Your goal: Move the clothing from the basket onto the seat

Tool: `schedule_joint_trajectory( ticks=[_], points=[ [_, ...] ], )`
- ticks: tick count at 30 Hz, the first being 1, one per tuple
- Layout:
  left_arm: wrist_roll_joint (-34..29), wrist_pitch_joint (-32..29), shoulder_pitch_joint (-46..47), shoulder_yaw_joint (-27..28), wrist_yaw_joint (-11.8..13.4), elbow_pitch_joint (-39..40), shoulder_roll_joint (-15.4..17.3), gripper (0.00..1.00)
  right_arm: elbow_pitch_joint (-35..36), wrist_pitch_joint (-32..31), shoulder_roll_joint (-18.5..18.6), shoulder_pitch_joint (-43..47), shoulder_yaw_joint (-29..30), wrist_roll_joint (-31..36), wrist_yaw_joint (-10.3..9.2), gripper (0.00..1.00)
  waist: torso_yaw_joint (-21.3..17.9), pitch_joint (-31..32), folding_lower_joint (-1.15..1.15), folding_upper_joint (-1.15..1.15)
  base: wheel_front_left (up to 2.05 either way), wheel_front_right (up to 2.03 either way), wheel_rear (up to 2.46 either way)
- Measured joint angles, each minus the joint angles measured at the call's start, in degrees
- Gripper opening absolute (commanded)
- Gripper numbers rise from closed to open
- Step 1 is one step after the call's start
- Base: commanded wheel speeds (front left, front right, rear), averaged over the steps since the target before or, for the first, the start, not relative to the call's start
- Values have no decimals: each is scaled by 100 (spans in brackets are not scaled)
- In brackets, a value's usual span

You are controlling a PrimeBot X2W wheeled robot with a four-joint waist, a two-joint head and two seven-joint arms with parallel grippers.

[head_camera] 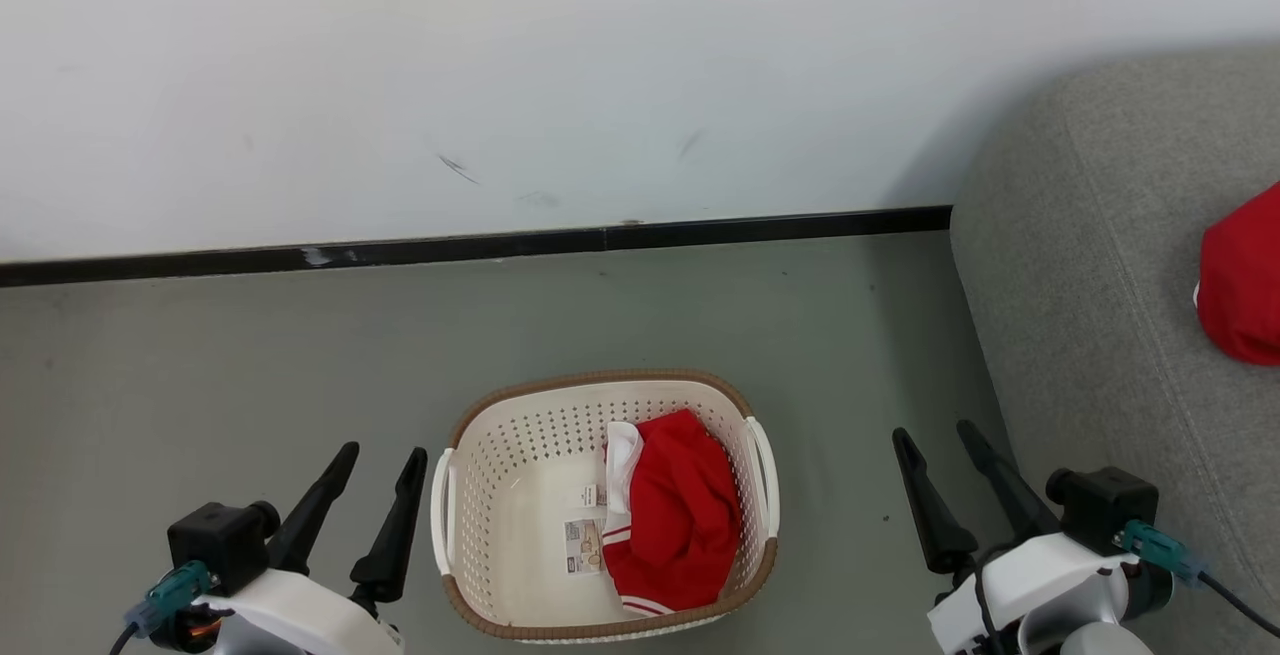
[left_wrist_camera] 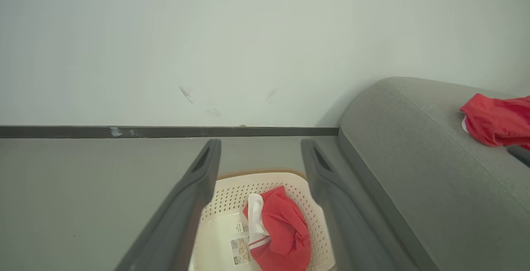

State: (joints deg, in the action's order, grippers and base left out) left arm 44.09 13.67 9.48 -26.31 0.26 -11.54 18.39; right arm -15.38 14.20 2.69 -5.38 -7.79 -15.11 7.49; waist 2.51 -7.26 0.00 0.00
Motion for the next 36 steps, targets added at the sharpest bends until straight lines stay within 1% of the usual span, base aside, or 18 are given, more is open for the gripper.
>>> schedule_joint_trajectory(
  ticks=[15,19,28,36],
  points=[
    [-135,-307,340,-355,-211,-67,-37,100,348,0,-12,218,93,48,0,100,-233,-521,0,0,0,0,0],
    [-138,-412,462,-419,-301,-107,-42,100,467,0,-14,222,82,47,0,100,-317,-707,0,0,0,0,0],
    [-205,-620,839,-498,-350,-241,-15,100,727,0,-16,198,-100,29,0,100,-530,-1196,0,0,0,0,0],
    [-343,-815,1182,-493,-371,-313,92,100,918,0,-16,-42,-253,-35,0,100,-741,-1696,0,0,0,0,0]
  ],
)
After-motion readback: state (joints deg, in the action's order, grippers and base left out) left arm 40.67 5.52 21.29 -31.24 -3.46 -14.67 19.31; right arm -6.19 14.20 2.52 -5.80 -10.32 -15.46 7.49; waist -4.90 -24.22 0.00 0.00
